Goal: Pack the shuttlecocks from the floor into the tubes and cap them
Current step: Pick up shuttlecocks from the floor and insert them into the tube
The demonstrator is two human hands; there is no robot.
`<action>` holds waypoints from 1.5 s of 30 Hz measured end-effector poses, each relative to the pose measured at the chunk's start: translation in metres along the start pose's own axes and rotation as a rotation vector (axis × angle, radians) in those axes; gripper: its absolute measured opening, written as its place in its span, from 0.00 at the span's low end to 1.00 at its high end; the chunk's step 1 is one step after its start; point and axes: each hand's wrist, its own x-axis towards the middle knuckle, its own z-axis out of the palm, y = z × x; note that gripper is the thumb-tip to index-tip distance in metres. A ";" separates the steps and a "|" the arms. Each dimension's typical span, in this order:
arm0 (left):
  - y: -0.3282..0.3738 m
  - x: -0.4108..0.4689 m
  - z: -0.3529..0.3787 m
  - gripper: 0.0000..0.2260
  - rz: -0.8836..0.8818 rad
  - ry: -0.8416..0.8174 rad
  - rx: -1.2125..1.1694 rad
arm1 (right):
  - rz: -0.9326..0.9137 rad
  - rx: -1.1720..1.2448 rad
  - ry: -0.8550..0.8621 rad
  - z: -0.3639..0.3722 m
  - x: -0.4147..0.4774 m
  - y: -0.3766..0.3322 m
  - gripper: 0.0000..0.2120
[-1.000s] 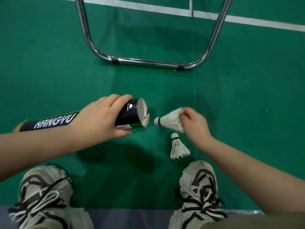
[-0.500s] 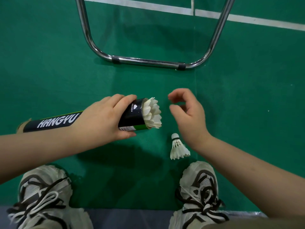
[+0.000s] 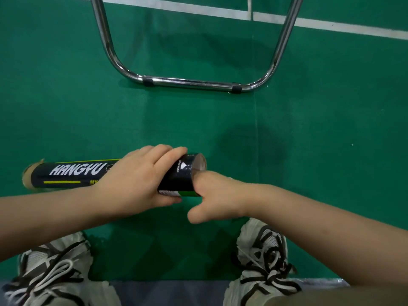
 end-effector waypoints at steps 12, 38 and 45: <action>-0.004 0.008 -0.004 0.43 -0.092 0.033 -0.007 | -0.035 0.364 0.867 0.009 -0.010 0.077 0.10; -0.002 0.012 0.000 0.39 -0.083 0.021 0.012 | 0.155 -0.739 0.605 0.008 -0.015 0.135 0.18; -0.006 0.011 -0.005 0.39 -0.092 0.046 0.007 | 0.299 -0.028 0.999 -0.024 -0.017 0.119 0.11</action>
